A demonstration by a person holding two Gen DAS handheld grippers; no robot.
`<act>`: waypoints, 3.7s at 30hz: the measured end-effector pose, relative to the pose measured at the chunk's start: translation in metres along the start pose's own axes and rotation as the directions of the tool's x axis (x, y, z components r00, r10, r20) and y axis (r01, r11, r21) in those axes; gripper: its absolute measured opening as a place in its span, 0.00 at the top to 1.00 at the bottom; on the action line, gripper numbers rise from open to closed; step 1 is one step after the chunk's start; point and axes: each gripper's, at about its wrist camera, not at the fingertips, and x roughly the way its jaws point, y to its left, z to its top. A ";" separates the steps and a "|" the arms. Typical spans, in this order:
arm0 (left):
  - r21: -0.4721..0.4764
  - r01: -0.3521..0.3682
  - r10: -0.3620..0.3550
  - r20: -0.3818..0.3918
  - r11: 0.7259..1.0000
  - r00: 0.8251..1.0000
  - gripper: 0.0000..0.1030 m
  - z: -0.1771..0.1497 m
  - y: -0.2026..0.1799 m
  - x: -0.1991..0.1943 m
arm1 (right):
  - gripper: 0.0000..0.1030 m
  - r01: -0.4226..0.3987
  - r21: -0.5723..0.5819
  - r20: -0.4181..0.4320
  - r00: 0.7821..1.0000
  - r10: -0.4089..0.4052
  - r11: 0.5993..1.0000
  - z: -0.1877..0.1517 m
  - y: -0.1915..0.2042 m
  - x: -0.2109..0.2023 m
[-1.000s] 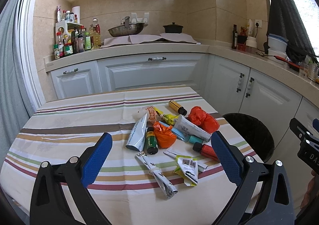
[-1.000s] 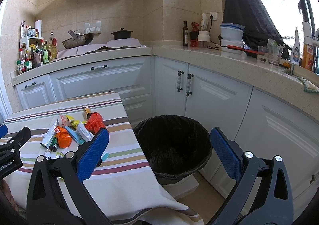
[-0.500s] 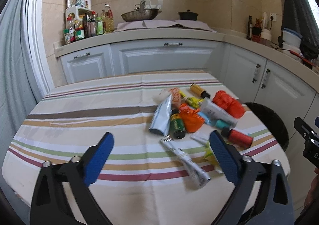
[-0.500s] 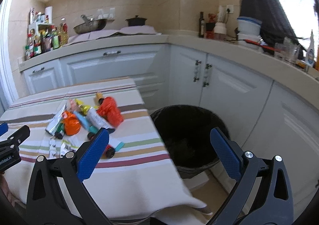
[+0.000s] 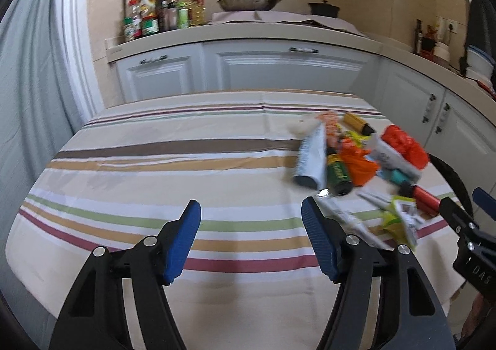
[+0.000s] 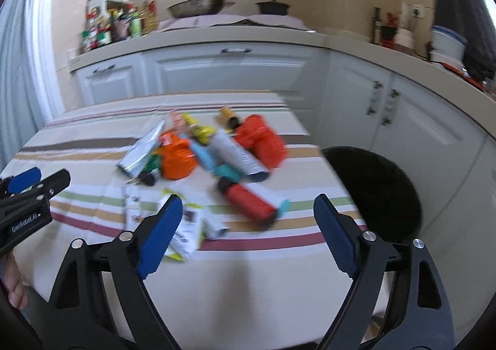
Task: Collect trash
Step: 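Move the right tool to the yellow-green paper wrapper and close on it, then grasp the white twisted paper strip with the left tool while right carries wrapper, then open both tools over the black bin to drop the paper items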
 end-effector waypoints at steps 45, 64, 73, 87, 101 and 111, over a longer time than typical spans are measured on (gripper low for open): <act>0.016 0.115 -0.114 -0.044 0.993 0.992 0.31 -0.011 -0.062 -0.002 | 0.88 0.088 0.014 0.065 0.994 -0.088 0.996 -0.009 -0.046 -0.017; 0.103 0.136 -0.126 -0.098 0.985 0.987 0.77 -0.039 -0.080 0.011 | 0.88 0.076 0.075 0.061 0.995 -0.081 0.994 -0.025 -0.072 -0.018; 0.108 0.112 -0.110 -0.022 0.988 0.994 0.78 -0.031 -0.061 -0.018 | 0.88 0.069 0.072 0.078 0.994 -0.075 0.995 -0.021 -0.070 -0.022; 0.211 0.312 -0.335 0.082 0.926 0.939 0.78 0.030 -0.149 -0.027 | 0.88 0.159 0.168 0.119 0.976 -0.180 0.973 0.010 -0.138 -0.021; 0.351 0.429 -0.449 -0.026 0.833 0.893 0.78 0.050 -0.272 0.019 | 0.88 0.236 0.242 0.080 0.962 -0.262 0.941 0.028 -0.224 0.024; 0.381 0.438 -0.432 -0.107 0.814 0.896 0.56 0.054 -0.319 0.068 | 0.73 0.263 0.294 0.017 0.960 -0.280 0.919 0.023 -0.271 0.076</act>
